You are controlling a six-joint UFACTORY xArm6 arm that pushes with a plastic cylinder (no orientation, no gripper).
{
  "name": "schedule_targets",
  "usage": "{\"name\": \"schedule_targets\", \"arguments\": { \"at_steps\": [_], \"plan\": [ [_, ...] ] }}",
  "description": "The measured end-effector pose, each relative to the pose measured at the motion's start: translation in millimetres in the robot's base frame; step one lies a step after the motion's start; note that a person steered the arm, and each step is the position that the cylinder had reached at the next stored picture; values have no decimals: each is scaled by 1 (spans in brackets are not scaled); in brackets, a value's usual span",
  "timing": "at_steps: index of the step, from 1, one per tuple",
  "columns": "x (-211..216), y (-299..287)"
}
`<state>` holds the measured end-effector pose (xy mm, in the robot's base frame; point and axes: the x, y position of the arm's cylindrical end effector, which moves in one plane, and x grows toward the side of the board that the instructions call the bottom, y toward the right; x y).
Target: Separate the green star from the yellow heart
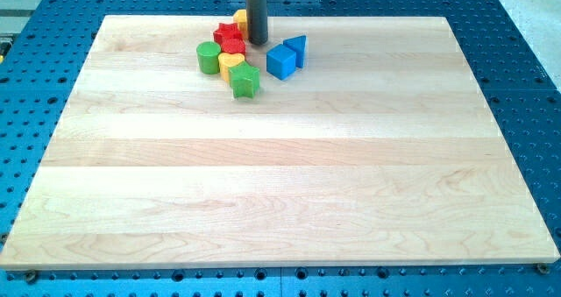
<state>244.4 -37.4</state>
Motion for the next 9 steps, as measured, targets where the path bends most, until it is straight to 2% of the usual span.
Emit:
{"name": "schedule_targets", "arguments": {
  "at_steps": [2,3,5,7,9],
  "plan": [
    [27,-48],
    [38,-48],
    [52,2],
    [83,3],
    [91,18]
  ]
}}
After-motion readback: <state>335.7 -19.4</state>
